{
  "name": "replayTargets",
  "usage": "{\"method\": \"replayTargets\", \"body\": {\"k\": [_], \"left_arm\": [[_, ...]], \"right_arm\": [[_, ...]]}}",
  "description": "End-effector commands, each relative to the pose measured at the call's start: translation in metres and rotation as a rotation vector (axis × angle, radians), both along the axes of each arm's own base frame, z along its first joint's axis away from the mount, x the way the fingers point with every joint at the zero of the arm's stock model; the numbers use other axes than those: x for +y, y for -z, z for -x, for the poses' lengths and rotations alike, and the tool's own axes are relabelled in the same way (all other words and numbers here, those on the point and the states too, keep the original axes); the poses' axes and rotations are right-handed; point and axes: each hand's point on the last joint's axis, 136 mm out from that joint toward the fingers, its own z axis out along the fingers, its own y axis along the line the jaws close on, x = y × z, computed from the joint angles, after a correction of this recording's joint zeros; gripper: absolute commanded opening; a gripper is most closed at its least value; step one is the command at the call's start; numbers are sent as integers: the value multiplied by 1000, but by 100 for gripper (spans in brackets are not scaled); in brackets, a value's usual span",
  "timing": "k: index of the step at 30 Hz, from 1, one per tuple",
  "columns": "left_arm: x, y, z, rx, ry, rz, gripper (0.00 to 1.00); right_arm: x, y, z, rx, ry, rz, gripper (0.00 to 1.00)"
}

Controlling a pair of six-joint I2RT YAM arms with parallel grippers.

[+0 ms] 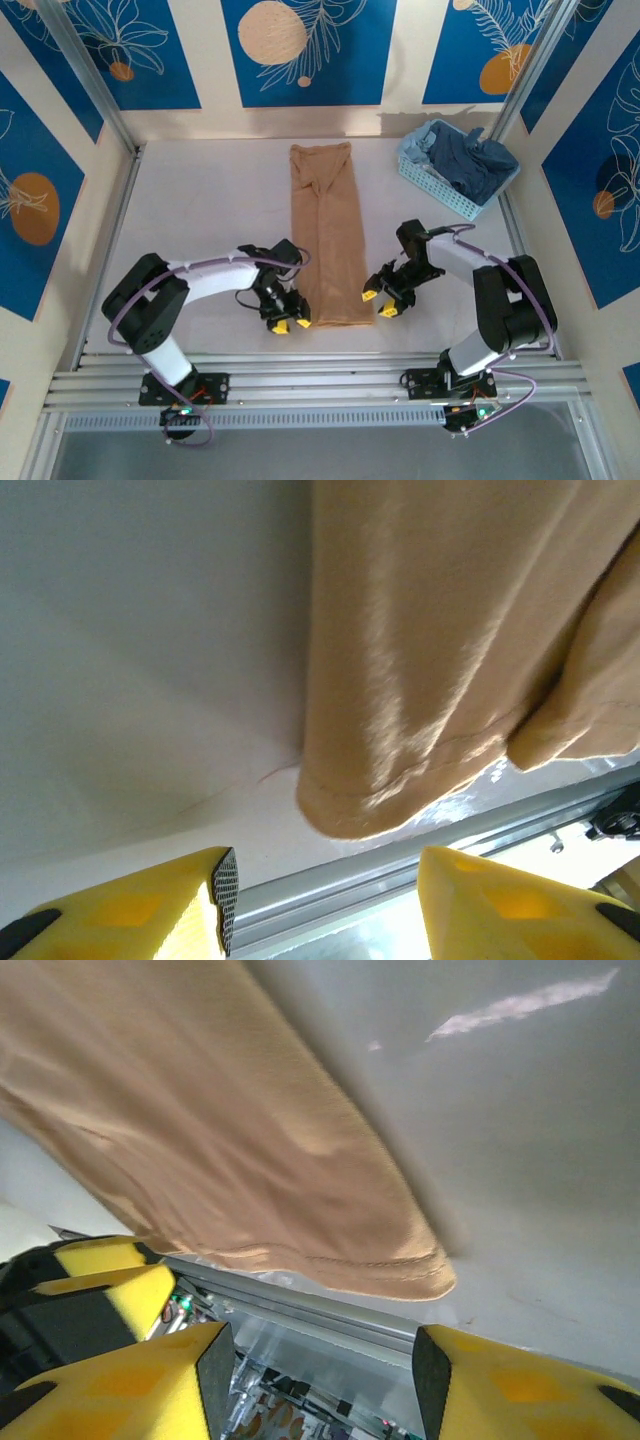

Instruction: Fold and stack the t-shirts

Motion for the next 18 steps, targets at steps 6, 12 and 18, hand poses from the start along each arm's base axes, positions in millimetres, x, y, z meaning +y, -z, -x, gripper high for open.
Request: {"method": "replayTargets", "body": {"k": [6,12,18], "left_arm": [[-26,10,-7,-49,-50,12,50],[-37,20,-4,-47,-35,23,33],[-25,25,1,-53,-15,-24,10]], "right_arm": [[3,17,17,44,-35,-5,53],[13,36,23,61,-85,28,50],[23,48,15,36,-116,101,28]]}}
